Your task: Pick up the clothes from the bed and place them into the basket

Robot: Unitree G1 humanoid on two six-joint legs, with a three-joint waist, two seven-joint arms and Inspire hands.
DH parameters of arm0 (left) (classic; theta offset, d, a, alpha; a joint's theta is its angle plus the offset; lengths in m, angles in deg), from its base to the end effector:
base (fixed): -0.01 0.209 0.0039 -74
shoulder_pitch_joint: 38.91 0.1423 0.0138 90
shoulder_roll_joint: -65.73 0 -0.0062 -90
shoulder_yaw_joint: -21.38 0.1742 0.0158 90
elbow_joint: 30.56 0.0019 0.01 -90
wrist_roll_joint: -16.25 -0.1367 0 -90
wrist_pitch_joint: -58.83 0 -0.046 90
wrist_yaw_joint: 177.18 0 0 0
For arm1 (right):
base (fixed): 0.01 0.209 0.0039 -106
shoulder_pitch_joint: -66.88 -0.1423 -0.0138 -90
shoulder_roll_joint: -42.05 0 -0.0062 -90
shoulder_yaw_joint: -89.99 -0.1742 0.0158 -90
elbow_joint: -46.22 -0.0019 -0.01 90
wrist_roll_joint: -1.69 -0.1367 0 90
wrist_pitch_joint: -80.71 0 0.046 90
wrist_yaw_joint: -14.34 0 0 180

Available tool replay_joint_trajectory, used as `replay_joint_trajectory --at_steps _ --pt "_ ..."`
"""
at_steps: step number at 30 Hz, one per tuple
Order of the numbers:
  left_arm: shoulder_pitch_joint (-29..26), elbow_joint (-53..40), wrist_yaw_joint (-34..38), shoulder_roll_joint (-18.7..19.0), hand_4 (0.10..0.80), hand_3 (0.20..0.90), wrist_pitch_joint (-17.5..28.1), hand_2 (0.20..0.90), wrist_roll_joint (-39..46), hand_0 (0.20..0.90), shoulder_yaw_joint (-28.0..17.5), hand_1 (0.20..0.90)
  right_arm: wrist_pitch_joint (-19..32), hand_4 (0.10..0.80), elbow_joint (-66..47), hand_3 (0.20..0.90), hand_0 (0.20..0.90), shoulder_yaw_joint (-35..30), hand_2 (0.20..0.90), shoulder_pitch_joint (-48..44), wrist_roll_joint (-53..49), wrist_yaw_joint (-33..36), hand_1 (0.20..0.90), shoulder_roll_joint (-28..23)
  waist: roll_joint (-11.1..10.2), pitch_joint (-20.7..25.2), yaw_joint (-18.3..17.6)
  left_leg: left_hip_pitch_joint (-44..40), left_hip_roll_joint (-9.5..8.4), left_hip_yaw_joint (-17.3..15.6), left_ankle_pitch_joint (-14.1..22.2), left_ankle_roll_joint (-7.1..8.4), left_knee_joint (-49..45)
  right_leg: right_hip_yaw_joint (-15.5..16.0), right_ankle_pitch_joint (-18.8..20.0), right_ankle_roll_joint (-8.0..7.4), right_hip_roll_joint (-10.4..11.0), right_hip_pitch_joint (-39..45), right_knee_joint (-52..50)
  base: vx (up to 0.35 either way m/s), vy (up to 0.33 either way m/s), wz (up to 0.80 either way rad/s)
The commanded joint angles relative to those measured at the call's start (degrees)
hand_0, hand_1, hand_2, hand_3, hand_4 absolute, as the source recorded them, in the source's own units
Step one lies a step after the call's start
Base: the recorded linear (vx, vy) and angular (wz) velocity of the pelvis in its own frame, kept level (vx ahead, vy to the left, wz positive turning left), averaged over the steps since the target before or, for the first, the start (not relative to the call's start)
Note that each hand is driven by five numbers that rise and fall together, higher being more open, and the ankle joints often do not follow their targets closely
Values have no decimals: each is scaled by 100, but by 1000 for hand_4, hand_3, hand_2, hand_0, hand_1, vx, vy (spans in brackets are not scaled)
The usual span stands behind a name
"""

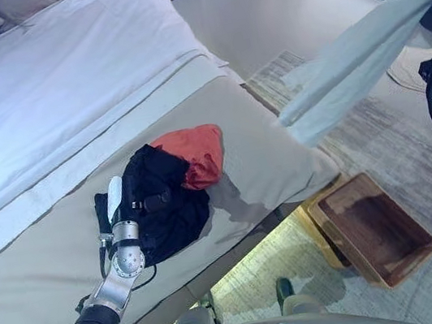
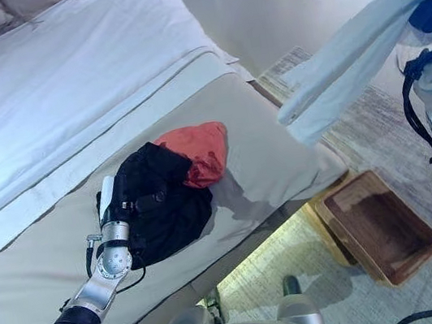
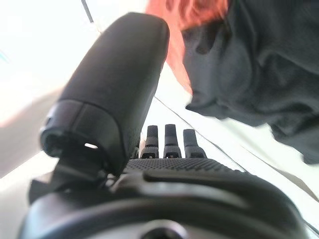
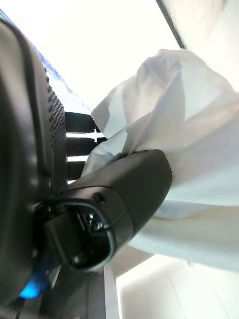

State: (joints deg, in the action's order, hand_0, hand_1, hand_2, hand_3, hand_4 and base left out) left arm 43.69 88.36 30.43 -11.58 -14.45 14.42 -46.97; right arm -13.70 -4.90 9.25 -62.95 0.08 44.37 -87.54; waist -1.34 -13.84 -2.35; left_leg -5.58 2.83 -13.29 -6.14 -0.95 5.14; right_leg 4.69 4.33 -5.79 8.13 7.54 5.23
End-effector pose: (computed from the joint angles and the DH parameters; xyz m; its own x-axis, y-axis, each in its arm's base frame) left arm 0.2022 0.2082 0.0030 0.9904 0.1369 0.0178 -0.1226 0.8125 0.5700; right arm 0.2806 -0.3360 0.2003 0.6711 -0.5839 0.4569 0.7146 0.3453 -0.6084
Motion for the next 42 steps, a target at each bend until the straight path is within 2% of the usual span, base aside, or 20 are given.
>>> replay_joint_trajectory --at_steps 1,4,15,25,37,41,42 --pt "-418 58 100 -68 800 900 477 900 -270 900 -122 900 203 100 -269 200 300 -246 300 52 29 138 300 -351 -23 697 -208 -366 374 -59 901 442 -14 -98 -168 39 -125 -398 -97 -6 -19 -29" --pt "-440 78 26 -124 800 900 436 900 -321 900 -159 900 238 100 -277 200 300 -491 300 496 -37 -63 300 -178 10 655 -353 -456 384 -151 934 444 -14 -217 -171 59 -170 -410 -131 6 -33 -29" --pt "-506 113 -103 -151 800 900 434 900 -397 900 -130 900 282 100 3 200 300 -640 300 1130 -29 -510 300 6 142 530 -590 -456 394 -320 906 497 -14 -378 -164 113 -279 -553 -187 -27 -49 -18" --pt "-616 85 -256 -158 800 900 444 900 -335 900 22 900 278 100 693 200 300 -517 300 1094 68 -931 300 16 409 349 -670 -418 361 -447 871 560 -14 -392 -119 133 -293 -638 -89 -25 -55 -1" --pt "-750 -102 -199 -97 800 900 511 900 -190 900 243 900 77 100 1592 200 300 -461 300 849 33 -792 300 38 674 125 -590 -225 331 -363 790 605 -14 -303 -97 142 -265 -788 -44 -26 -28 1" --pt "-724 -153 -176 -50 800 900 545 900 -174 900 239 900 69 100 1640 200 300 -404 300 824 78 -787 300 48 703 111 -558 -196 332 -335 769 616 -14 -275 -106 155 -259 -790 -37 -4 -23 4" --pt "-724 -152 -174 -43 800 900 556 900 -168 900 243 900 54 248 1660 348 427 -382 427 812 98 -778 427 56 711 109 -548 -188 331 -326 763 618 -14 -269 -108 158 -258 -791 -36 -3 -15 3"
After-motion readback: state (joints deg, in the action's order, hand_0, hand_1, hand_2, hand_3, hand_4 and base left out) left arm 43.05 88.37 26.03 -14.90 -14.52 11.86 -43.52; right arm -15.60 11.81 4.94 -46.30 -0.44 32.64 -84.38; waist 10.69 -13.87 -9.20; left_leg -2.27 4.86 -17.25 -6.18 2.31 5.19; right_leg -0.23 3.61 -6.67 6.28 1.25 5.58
